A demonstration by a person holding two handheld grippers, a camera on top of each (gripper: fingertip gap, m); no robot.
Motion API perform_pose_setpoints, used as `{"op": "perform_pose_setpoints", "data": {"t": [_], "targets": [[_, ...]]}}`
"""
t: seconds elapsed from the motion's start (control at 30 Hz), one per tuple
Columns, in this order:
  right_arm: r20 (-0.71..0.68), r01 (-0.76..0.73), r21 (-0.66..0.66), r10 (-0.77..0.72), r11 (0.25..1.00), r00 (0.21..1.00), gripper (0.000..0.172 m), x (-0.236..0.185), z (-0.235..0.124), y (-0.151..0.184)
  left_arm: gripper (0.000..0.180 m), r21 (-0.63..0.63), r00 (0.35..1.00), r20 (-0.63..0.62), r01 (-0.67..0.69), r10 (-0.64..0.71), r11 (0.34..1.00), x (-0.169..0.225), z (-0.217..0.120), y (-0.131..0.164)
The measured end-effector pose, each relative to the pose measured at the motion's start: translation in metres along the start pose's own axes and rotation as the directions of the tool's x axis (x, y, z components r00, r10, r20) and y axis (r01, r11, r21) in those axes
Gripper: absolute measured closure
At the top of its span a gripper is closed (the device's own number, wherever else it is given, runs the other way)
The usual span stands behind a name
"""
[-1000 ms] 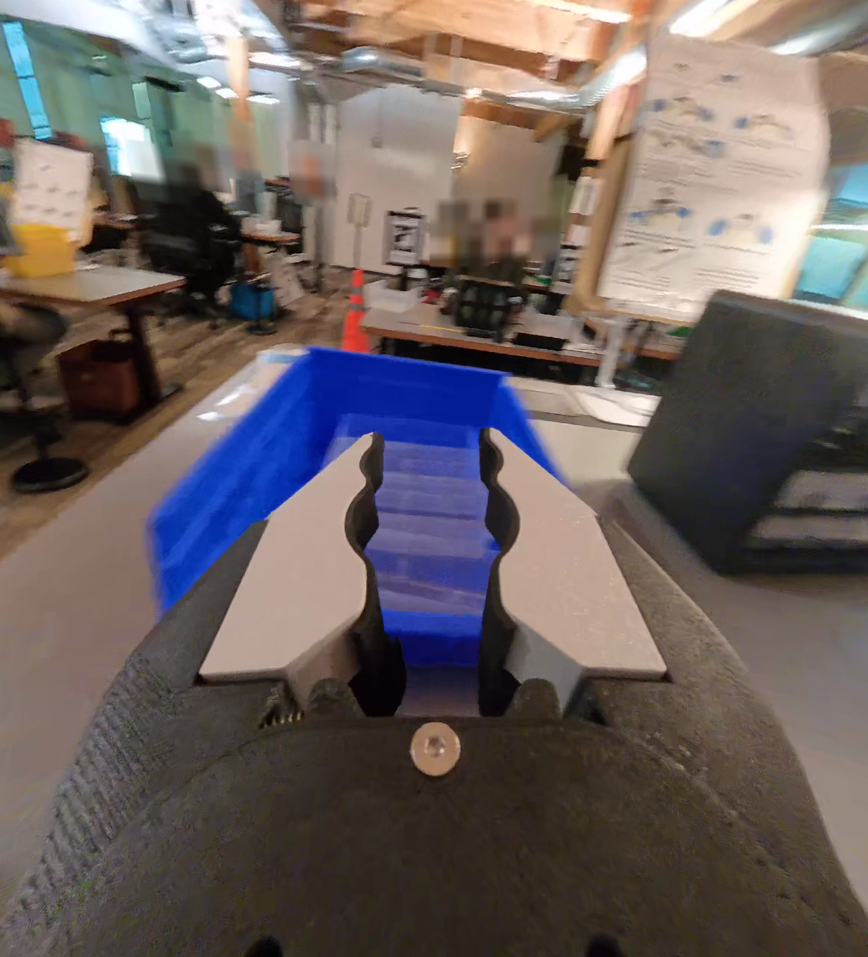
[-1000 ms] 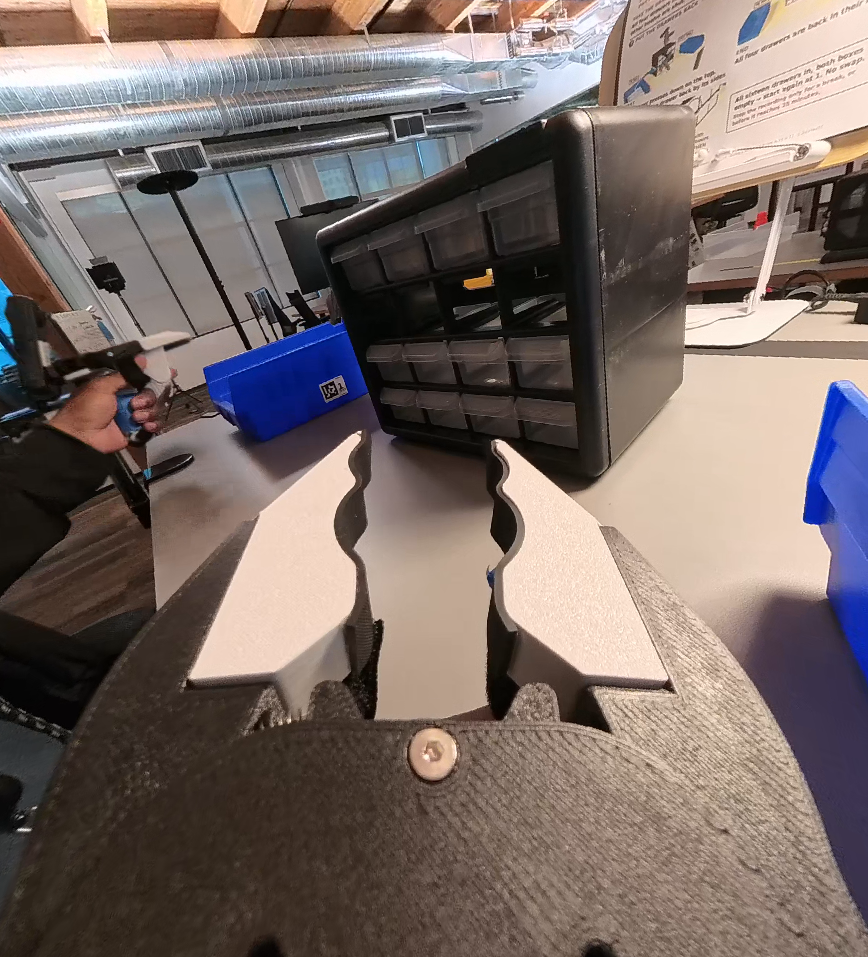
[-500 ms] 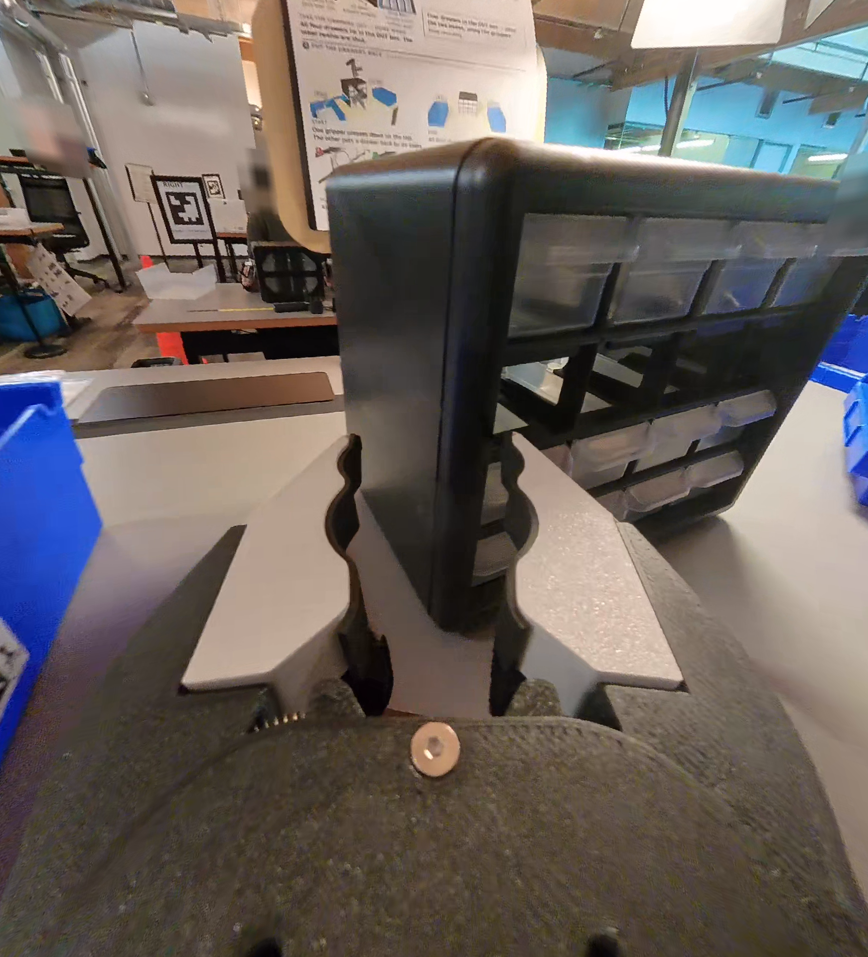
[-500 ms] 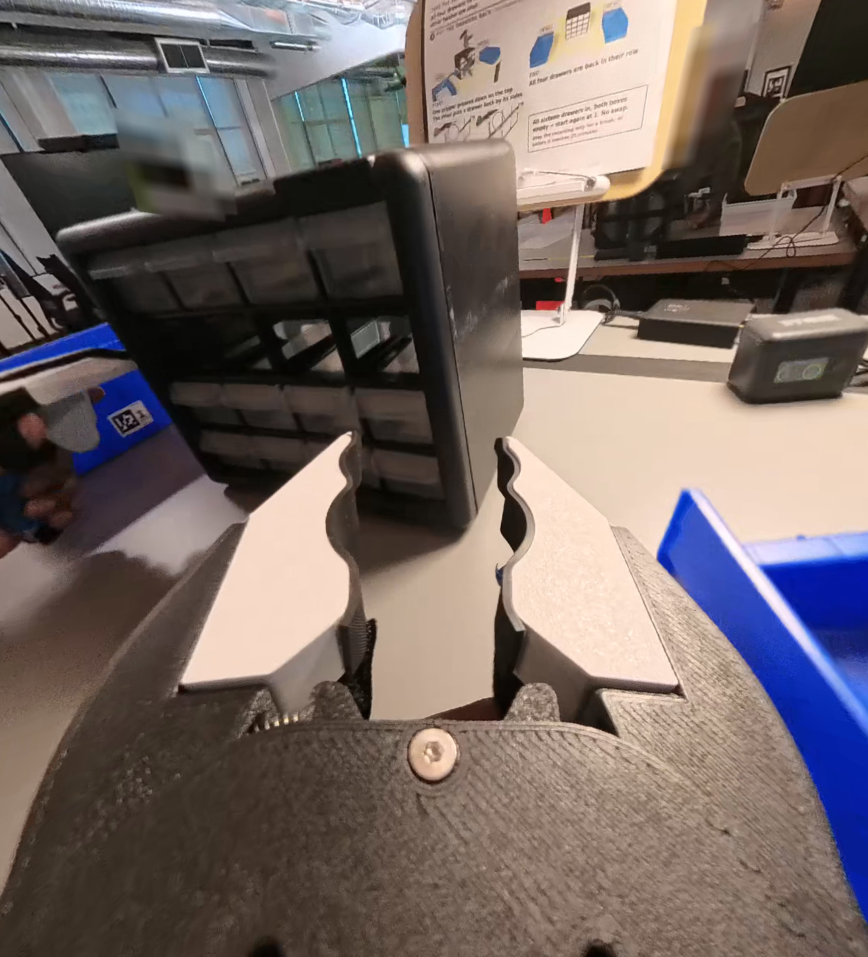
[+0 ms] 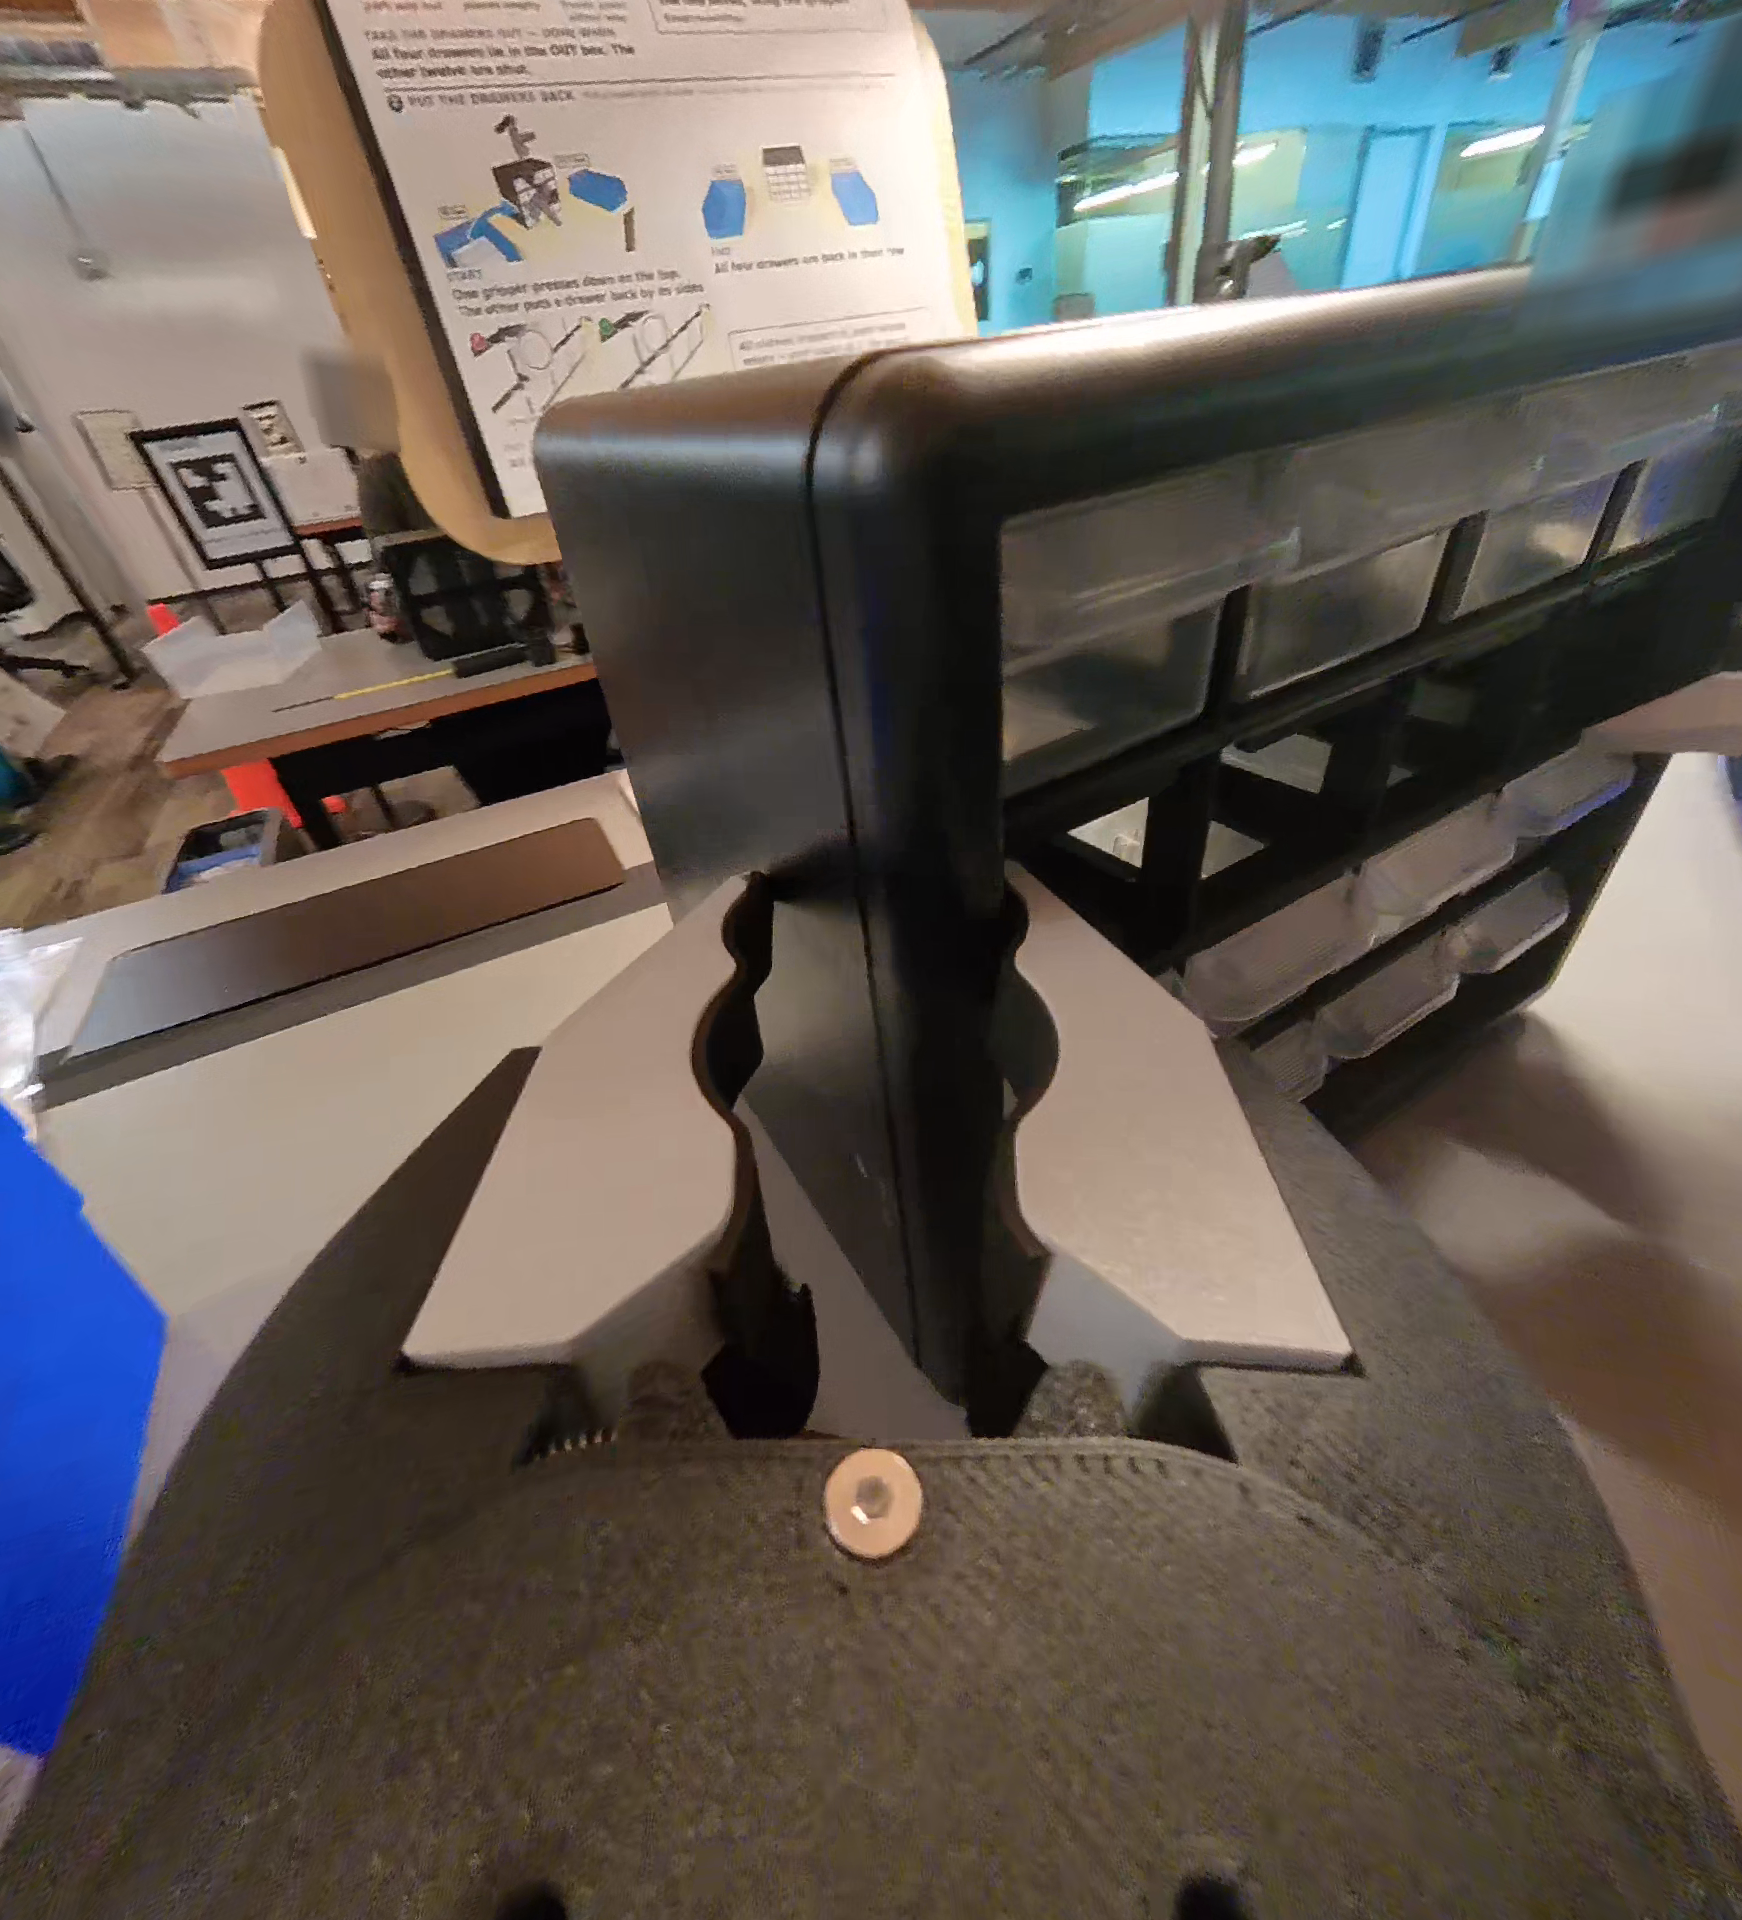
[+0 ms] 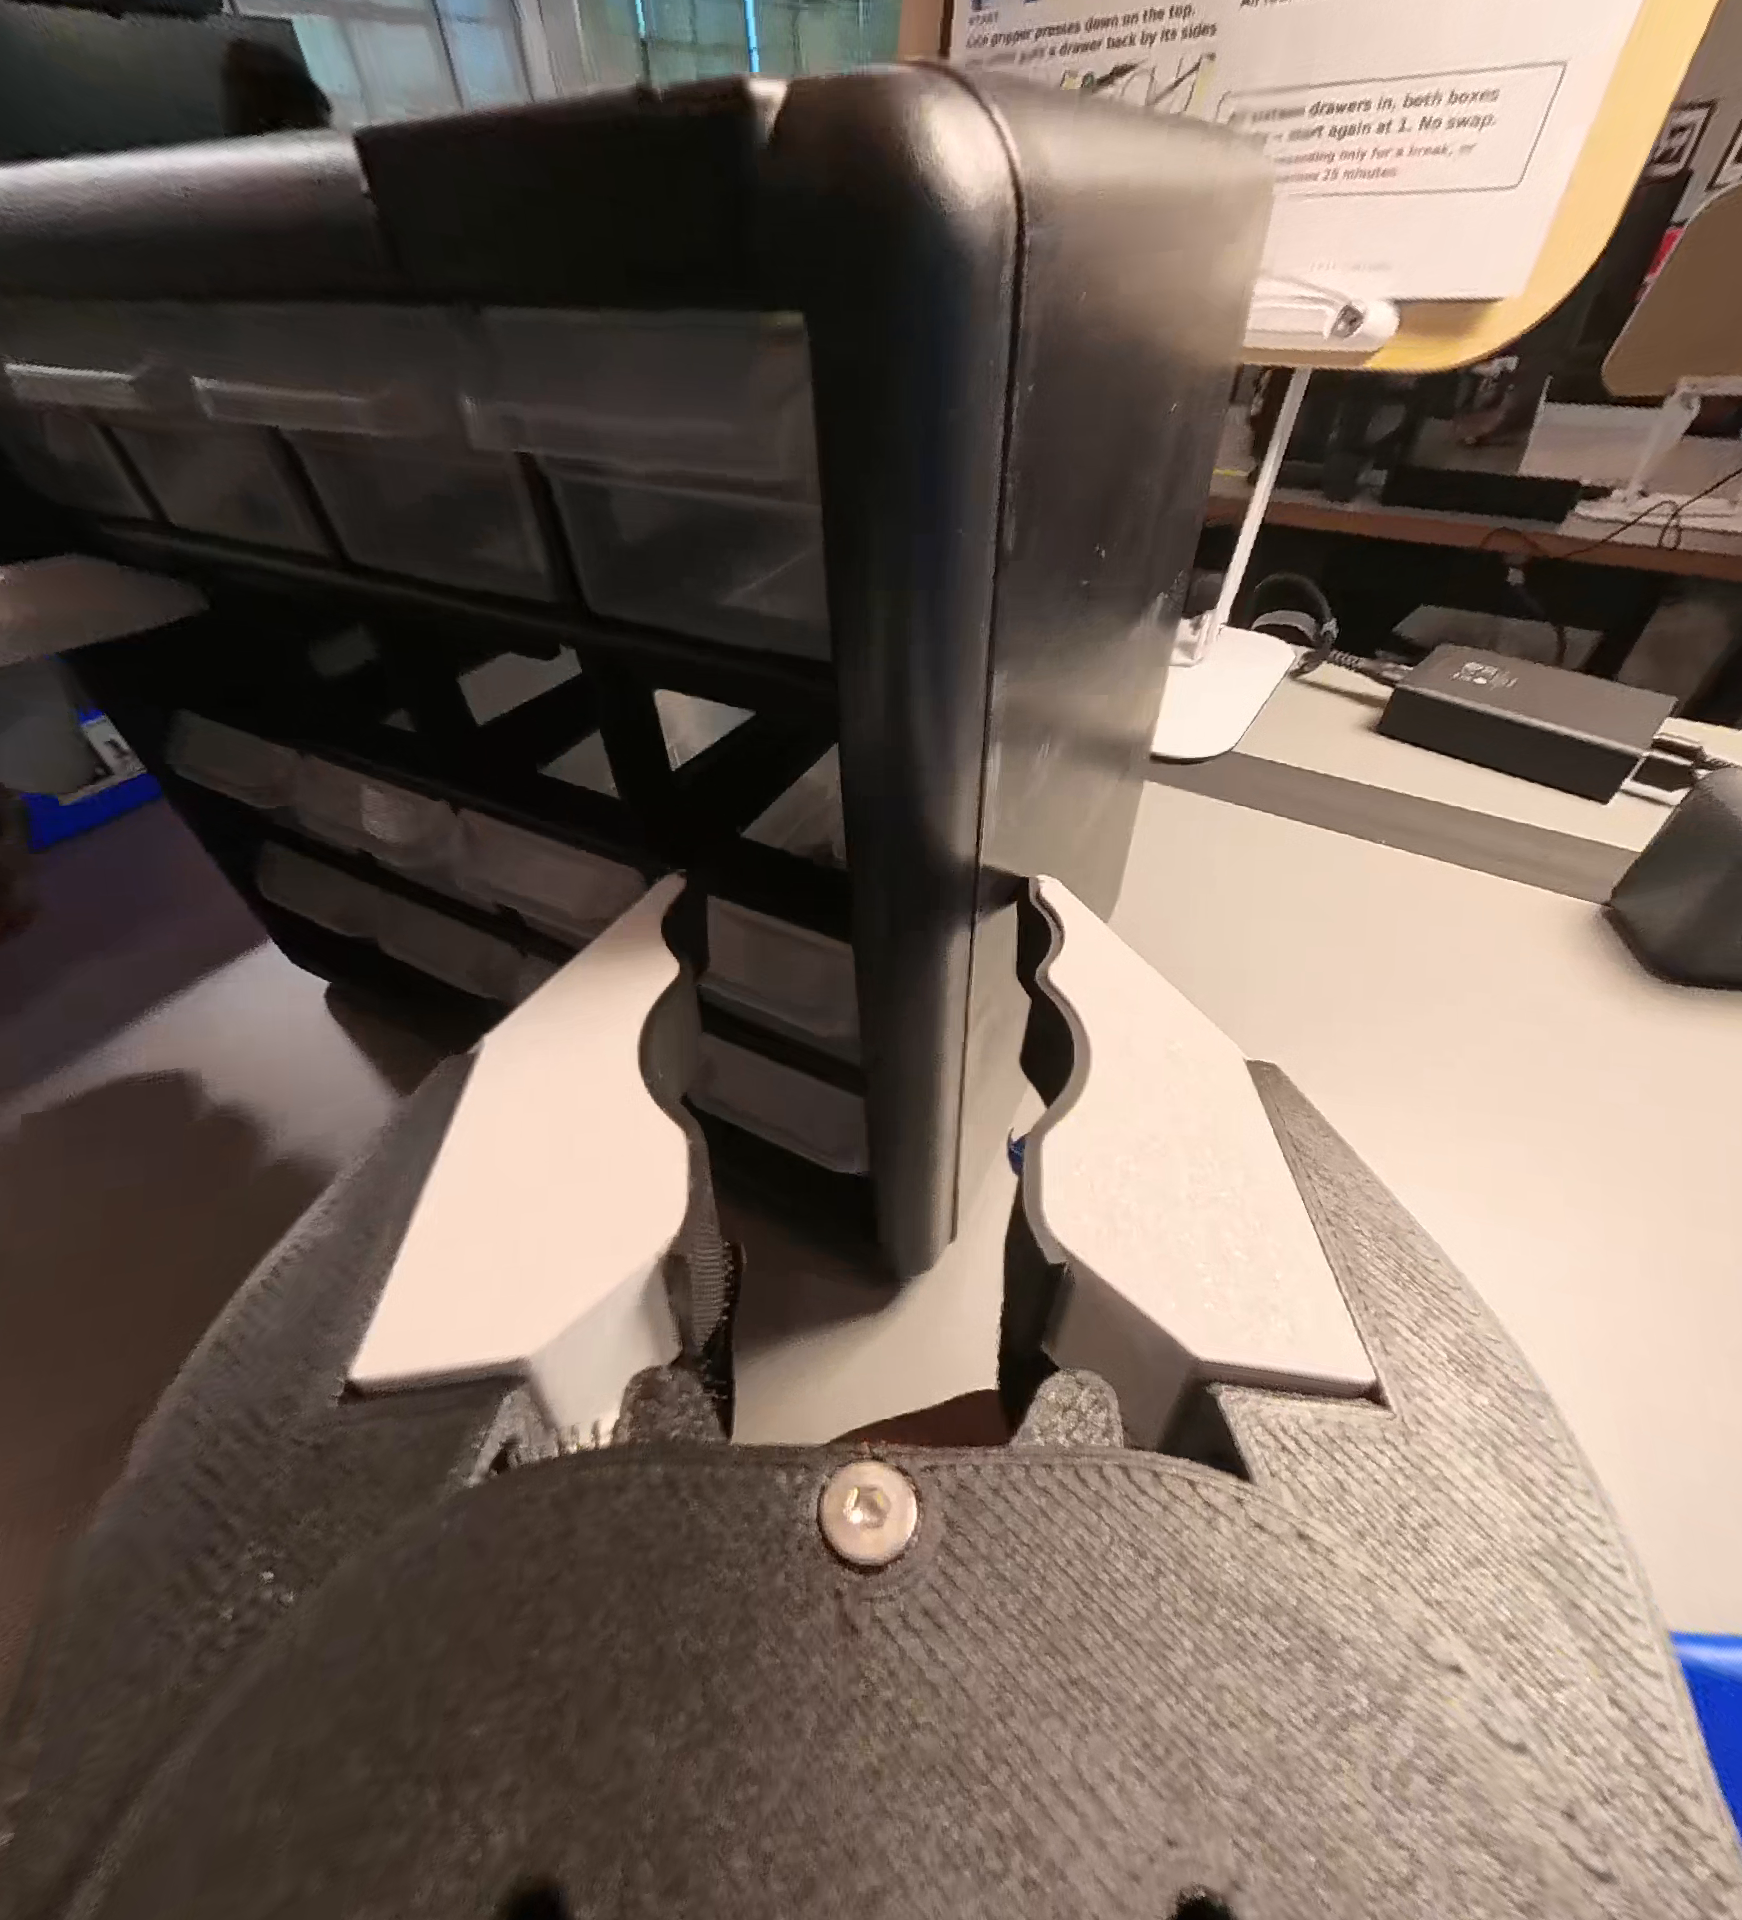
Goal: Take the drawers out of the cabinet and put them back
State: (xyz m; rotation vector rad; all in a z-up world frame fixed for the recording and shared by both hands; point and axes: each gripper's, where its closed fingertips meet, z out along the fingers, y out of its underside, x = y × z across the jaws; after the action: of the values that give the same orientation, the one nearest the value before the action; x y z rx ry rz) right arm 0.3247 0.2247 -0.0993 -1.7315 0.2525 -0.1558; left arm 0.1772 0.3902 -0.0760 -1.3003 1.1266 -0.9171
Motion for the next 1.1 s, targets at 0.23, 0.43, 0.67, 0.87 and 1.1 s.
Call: {"op": "perform_pose_setpoints", "data": {"t": [0.23, 0.43, 0.67, 0.87, 1.1], "targets": [[-0.062, 0.022, 0.055, -0.018, 0.998, 0.998, 0.132, 0.005, -0.014, 0.001, 0.143, 0.063, 0.992, -0.075, 0.103, -0.098, 0.993, -0.002, 0.013, -0.001], [-0.028, 0.013, 0.063, -0.011, 0.998, 1.0, 0.132, 0.003, -0.017, 0.002, 0.144, 0.095, 0.989, -0.085, 0.133, -0.125, 0.987, -0.002, 0.01, -0.001], [-0.097, 0.097, 0.073, -0.09, 0.993, 0.991, 0.124, -0.003, -0.064, -0.009, 0.132, 0.142, 0.998, 0.016, 0.062, -0.065, 0.988, -0.01, -0.019, 0.002], [-0.35, 0.26, -0.227, -0.328, 0.939, 0.877, 0.116, 0.042, -0.166, 0.01, 0.132, 0.105, 0.999, 0.009, 0.05, -0.052, 0.993, -0.008, -0.023, 0.01], [-0.457, 0.073, -0.506, -0.34, 0.859, 0.822, 0.108, 0.104, -0.269, 0.053, 0.133, 0.082, 1.0, -0.02, 0.023, -0.022, 0.996, 0.003, -0.025, 0.003]]}}
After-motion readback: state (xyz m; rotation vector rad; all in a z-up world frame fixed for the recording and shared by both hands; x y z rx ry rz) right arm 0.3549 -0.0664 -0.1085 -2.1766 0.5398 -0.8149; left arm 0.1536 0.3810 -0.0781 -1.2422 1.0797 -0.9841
